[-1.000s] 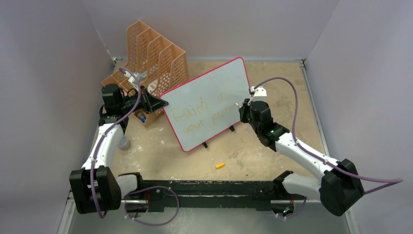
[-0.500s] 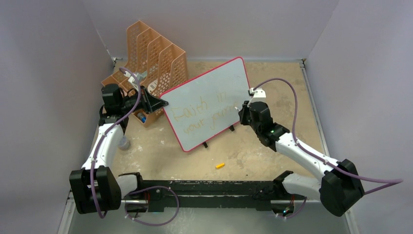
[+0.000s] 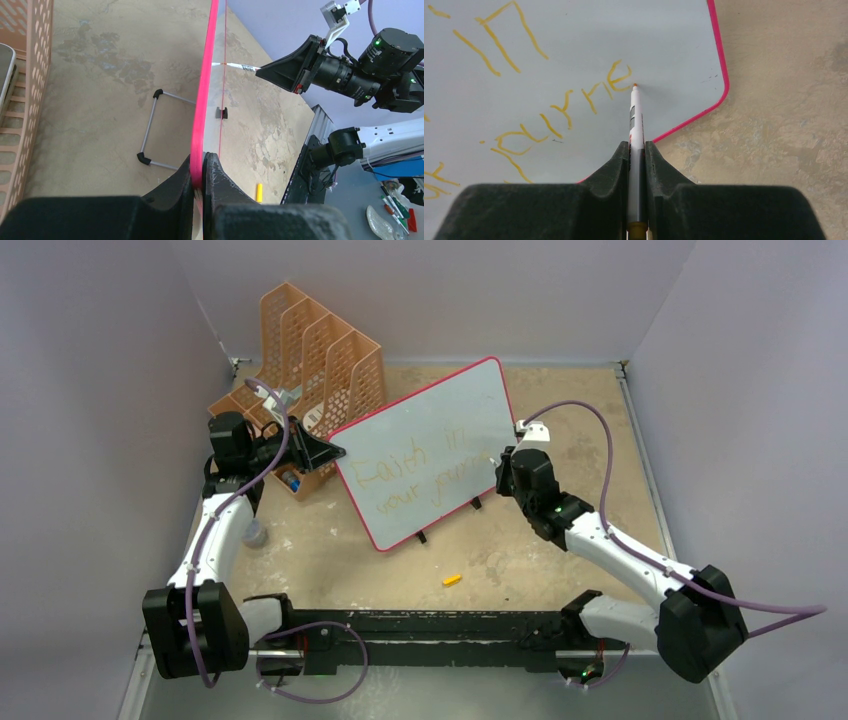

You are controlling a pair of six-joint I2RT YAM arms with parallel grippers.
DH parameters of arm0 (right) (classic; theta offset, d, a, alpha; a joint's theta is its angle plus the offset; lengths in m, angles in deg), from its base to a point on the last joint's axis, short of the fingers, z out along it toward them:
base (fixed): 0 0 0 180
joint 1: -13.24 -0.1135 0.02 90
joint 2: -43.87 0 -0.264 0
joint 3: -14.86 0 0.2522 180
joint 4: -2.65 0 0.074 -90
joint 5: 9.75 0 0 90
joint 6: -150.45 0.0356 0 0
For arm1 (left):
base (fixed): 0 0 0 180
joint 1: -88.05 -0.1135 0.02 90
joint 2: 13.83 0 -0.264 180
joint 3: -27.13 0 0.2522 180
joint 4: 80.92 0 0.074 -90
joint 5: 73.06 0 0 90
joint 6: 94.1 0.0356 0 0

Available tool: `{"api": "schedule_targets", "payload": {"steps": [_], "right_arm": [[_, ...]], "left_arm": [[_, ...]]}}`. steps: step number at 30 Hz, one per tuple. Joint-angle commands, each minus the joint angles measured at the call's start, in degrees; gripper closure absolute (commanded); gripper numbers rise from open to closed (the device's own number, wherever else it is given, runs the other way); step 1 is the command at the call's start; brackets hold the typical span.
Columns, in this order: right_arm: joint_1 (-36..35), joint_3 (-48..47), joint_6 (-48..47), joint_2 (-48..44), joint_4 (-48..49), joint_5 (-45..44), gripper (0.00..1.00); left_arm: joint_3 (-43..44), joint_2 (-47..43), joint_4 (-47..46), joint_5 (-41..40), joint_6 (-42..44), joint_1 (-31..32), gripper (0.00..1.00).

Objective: Write a sentence on the whiteboard

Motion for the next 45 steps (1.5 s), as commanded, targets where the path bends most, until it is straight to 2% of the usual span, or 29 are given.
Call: {"api": "schedule_targets", "payload": {"steps": [1, 11, 45], "right_arm": [[0.2, -1.0, 0.0, 0.0, 2.1, -2.0, 1.0], [0.3, -0.4, -0.4, -4.1, 2.7, -1.9, 1.0], [2.2, -2.2, -2.4, 2.3, 7.4, 2.6, 1.0]], "left_arm": [[1.8, -1.1, -3.2, -3.3, 5.6, -1.1, 1.0], [1.8, -1.1, -3.2, -3.5, 5.6, -1.1, 1.0], [1.9, -0.8, -3.3, -3.0, 5.6, -1.1, 1.0]]}}
